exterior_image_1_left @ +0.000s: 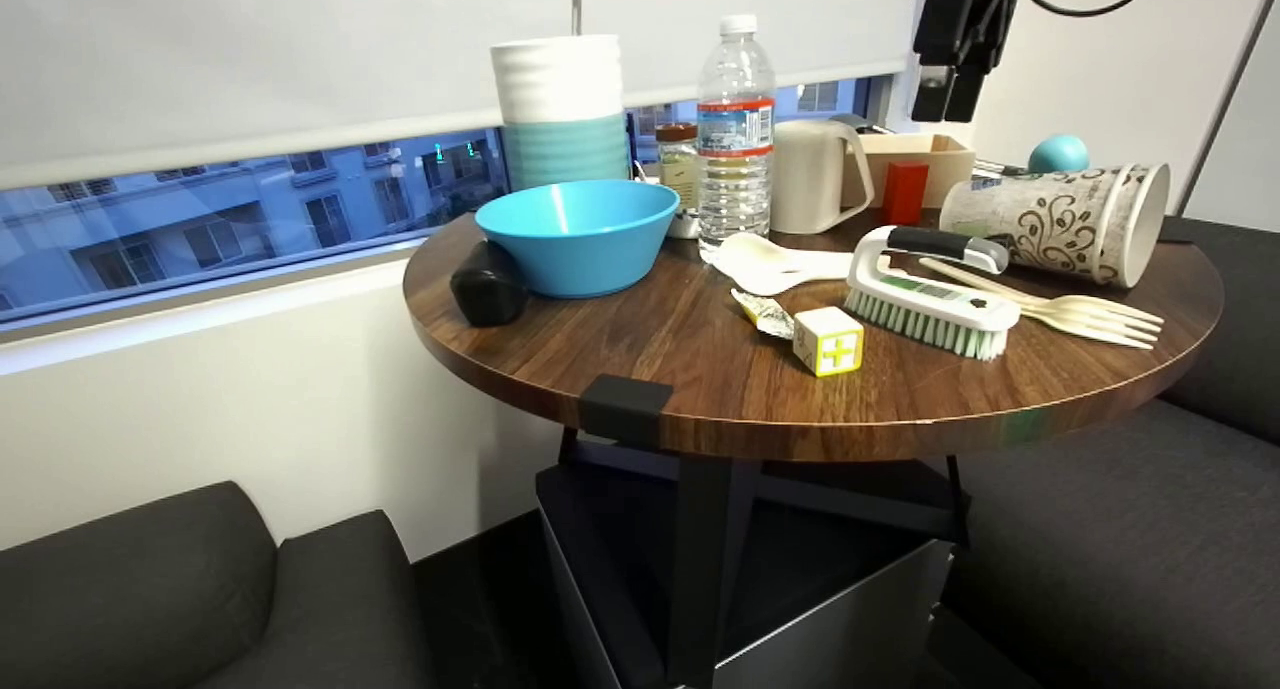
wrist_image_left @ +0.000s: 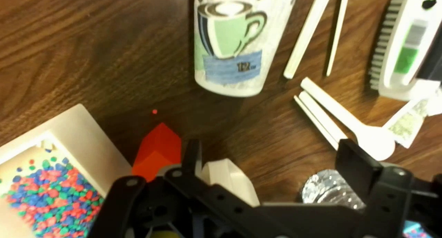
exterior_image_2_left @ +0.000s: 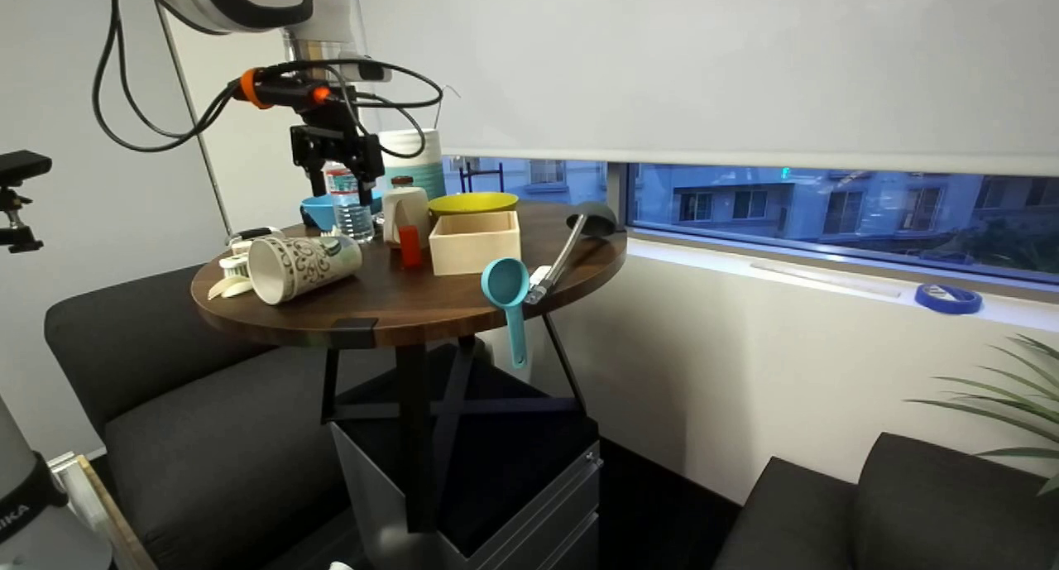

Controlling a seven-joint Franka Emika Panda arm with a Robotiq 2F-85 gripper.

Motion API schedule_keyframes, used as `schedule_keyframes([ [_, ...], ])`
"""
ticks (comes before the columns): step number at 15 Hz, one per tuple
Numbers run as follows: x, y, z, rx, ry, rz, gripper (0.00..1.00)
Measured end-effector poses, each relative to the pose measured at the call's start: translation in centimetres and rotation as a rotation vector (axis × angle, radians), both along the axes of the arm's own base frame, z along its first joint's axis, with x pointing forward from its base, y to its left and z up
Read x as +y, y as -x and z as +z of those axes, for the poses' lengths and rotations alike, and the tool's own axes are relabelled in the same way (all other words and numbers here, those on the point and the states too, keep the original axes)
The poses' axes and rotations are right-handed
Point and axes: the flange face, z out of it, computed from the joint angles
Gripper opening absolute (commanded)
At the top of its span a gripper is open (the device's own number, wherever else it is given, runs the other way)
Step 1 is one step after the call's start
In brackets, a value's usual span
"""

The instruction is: Stack up the cups on the table then put them upside down

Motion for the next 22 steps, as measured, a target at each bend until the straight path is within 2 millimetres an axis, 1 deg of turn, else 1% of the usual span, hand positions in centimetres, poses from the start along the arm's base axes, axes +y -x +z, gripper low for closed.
schedule_keyframes([
  [2,-0.5,0.4,-0.7,0.088,-0.008,0.039,1.00],
  [4,-0.5,0.6,-1.2,0.154,-0.008,0.048,1.00],
  [9,0.7,0.7,-3.0,0.263,0.038,0.007,1.00],
  [14,1.4,0.4,-4.0,0.288,0.125,-0.068,1.00],
  [22,1.3,0.1,-5.6,0.319,0.209,-0.098,1.00],
])
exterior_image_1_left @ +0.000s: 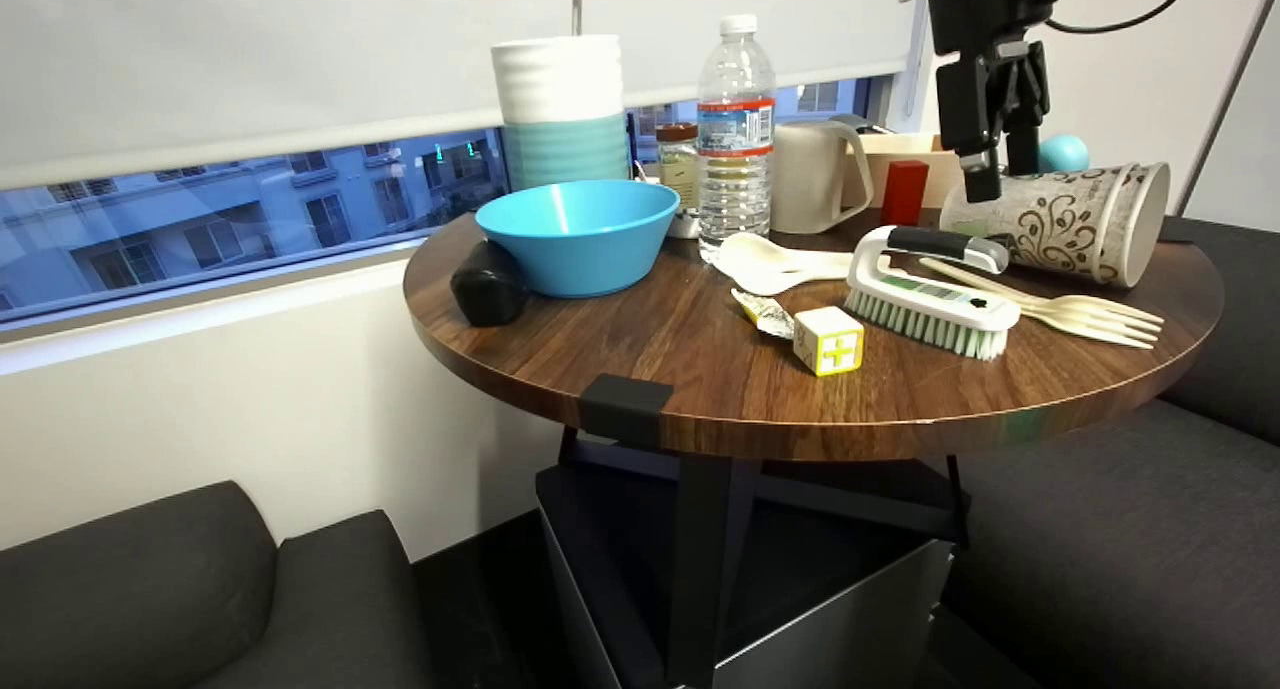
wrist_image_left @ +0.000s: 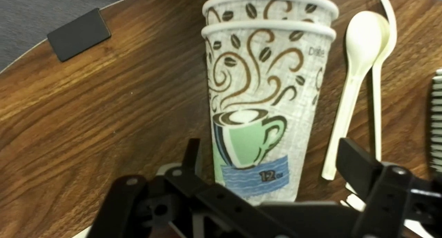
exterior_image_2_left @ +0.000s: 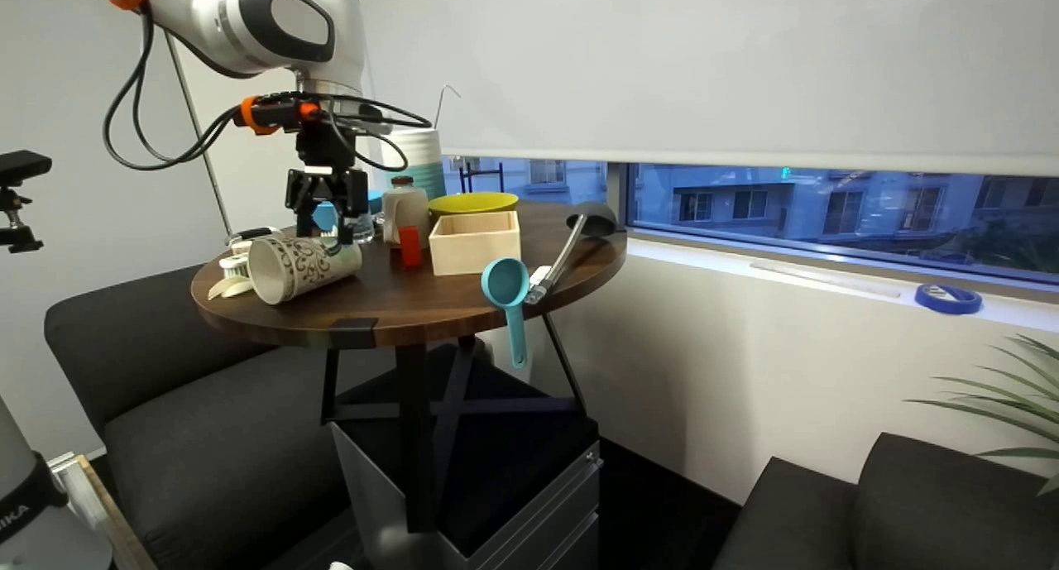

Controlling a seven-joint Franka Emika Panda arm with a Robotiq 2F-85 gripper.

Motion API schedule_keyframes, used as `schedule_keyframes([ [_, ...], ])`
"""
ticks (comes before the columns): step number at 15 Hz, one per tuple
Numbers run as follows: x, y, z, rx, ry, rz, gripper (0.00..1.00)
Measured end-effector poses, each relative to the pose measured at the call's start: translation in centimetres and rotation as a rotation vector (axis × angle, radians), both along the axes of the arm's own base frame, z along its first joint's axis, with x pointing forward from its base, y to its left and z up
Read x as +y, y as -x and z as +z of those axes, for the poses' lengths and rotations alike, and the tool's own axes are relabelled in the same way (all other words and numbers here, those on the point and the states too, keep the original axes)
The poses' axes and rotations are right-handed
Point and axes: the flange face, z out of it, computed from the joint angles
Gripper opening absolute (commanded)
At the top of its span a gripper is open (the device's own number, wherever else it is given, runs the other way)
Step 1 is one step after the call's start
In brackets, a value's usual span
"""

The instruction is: Stack up the cups on the table then put them upside down

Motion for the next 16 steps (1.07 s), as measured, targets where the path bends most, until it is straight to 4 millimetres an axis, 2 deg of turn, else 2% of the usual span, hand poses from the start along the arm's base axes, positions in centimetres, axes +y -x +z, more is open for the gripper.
schedule_keyframes([
  [4,0.2,-0.2,-1.1,0.024,0.011,0.005,0.98],
  [5,0.3,-0.3,-1.4,0.031,0.012,0.007,0.83],
  [6,0.4,-0.4,-1.7,0.037,0.012,0.008,0.73],
  [7,0.4,-0.4,-2.0,0.044,0.013,0.010,0.69],
  [10,0.4,-0.5,-2.6,0.058,0.013,0.009,0.48],
  [13,0.0,-0.5,-2.3,0.050,0.011,0.002,0.42],
  [16,-0.9,-0.5,-1.6,0.016,-0.009,0.003,0.41],
])
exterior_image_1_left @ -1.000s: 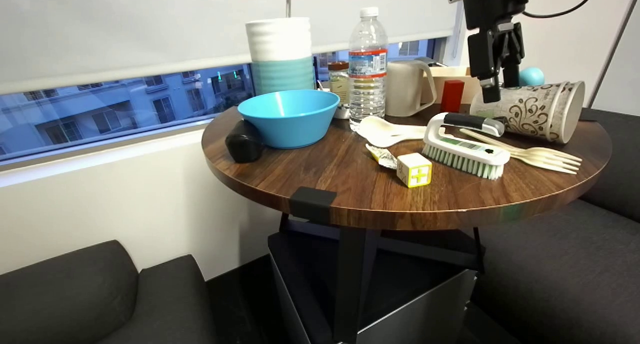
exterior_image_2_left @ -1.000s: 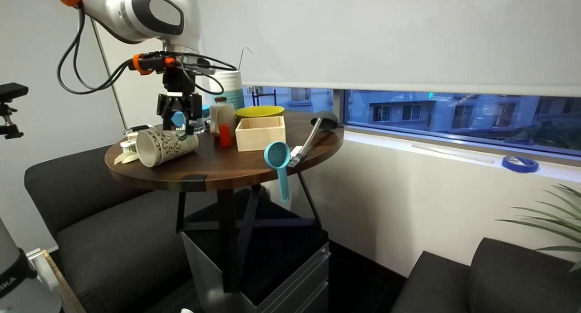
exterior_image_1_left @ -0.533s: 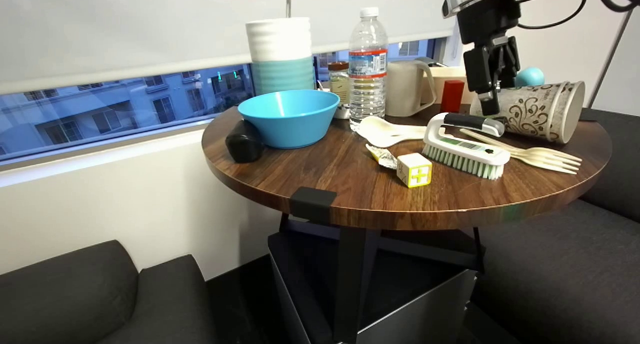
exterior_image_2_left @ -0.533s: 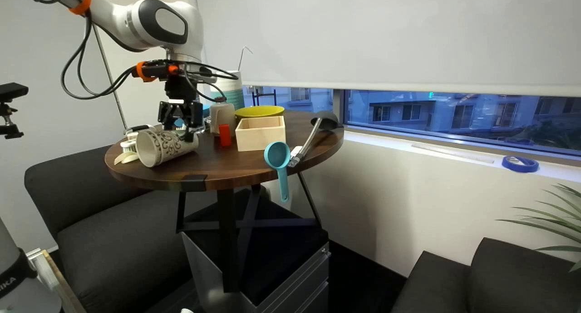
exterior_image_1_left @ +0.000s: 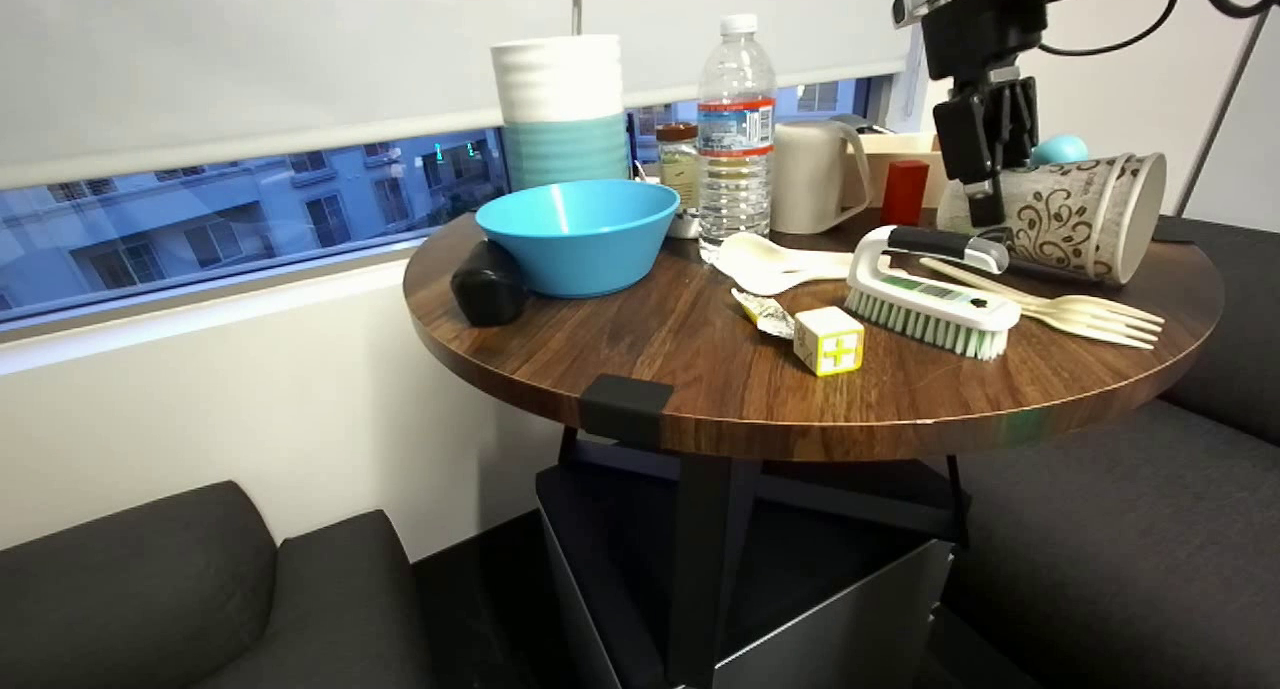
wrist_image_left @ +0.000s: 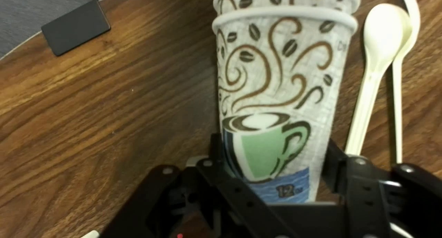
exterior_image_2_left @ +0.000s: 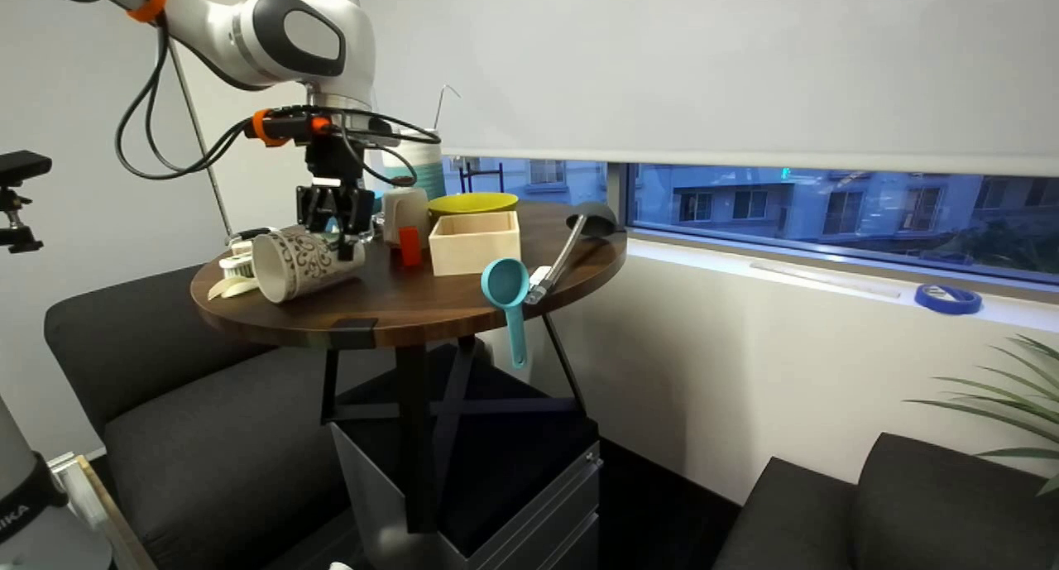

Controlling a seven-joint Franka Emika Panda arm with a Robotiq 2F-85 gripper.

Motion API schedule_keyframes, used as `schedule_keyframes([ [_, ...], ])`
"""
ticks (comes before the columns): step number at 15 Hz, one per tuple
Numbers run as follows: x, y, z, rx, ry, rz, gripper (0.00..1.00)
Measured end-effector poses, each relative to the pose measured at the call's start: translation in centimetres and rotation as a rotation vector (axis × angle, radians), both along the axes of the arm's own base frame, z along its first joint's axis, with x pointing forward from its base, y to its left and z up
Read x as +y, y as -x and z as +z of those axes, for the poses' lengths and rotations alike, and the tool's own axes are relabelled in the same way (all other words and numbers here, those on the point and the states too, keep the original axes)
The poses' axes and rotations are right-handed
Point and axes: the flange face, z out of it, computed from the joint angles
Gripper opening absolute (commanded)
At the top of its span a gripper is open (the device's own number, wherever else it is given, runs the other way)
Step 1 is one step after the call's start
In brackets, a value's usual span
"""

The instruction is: Stack up the cups on the table then put them upside down

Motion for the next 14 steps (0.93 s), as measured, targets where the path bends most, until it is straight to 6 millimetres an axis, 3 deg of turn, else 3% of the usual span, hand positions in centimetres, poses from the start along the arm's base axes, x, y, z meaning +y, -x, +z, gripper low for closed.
schedule_keyframes([
  [8,-2.3,1.7,4.1,-0.302,-0.160,0.100,0.41],
  [14,-3.2,3.1,5.5,-0.545,-0.192,0.139,0.41],
])
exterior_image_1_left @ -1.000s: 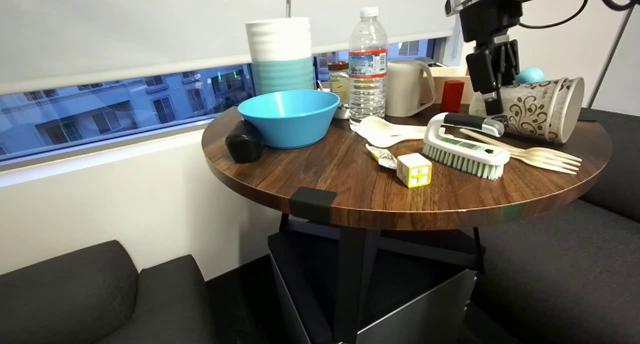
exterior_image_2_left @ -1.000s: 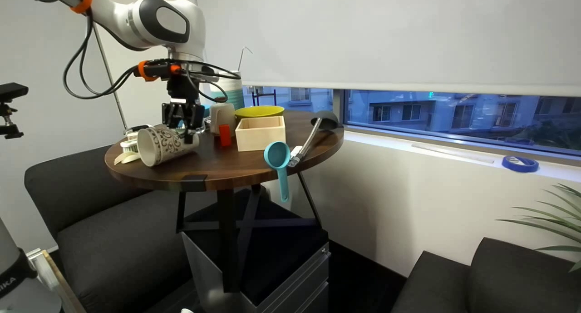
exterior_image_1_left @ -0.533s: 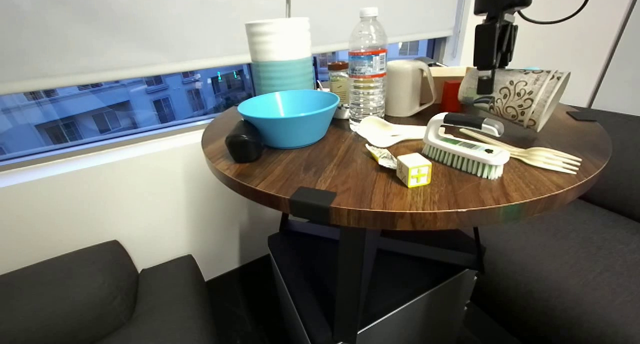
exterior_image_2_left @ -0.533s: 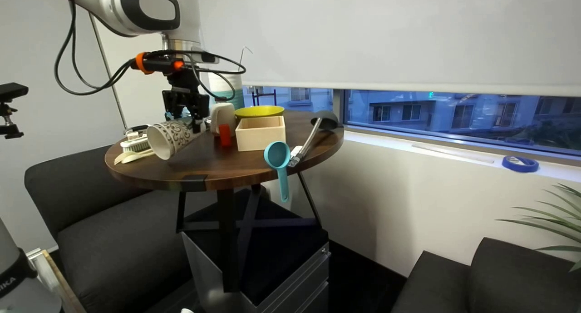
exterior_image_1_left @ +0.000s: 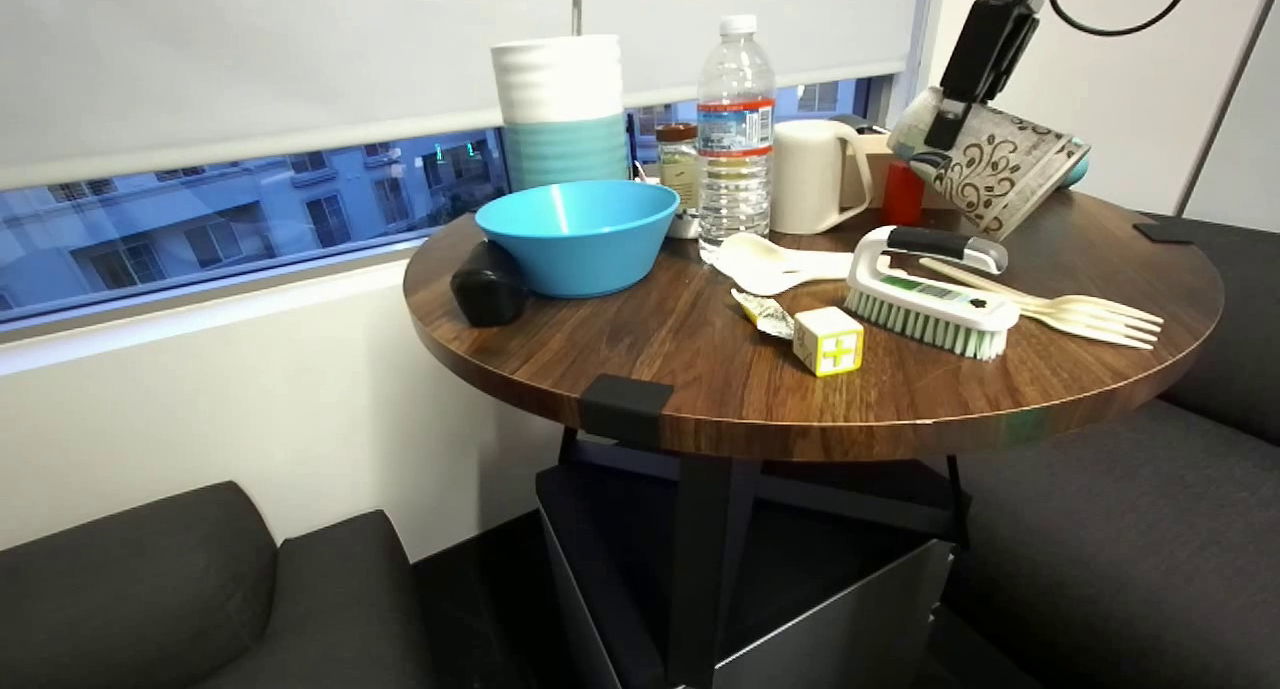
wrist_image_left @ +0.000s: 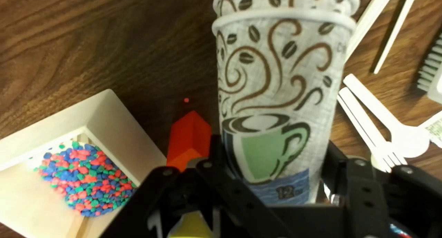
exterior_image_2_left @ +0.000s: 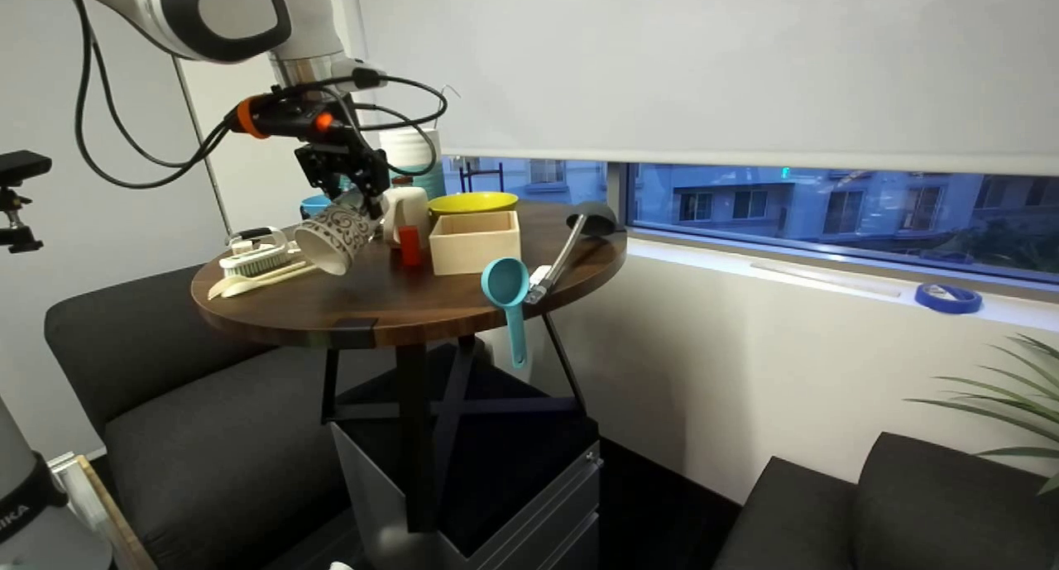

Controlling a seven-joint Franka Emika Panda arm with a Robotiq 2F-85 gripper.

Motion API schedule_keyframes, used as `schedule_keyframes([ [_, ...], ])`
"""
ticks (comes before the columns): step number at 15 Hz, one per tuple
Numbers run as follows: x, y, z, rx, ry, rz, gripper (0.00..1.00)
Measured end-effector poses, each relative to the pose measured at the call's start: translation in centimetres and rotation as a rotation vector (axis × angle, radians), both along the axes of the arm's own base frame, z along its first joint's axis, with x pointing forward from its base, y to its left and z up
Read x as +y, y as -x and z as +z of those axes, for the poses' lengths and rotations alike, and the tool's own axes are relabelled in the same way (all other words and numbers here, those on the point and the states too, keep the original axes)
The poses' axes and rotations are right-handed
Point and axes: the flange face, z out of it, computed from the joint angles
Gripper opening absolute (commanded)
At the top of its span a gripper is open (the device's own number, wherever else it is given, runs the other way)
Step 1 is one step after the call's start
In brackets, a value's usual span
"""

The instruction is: Stack up the cups on the table then put them upside down

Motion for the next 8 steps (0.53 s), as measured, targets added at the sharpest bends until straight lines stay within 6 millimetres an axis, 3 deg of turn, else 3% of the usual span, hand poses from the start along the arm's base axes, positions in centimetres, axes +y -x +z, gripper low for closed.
schedule_keyframes([
  [8,0.5,1.3,-0.2,-0.187,-0.034,0.015,0.41],
])
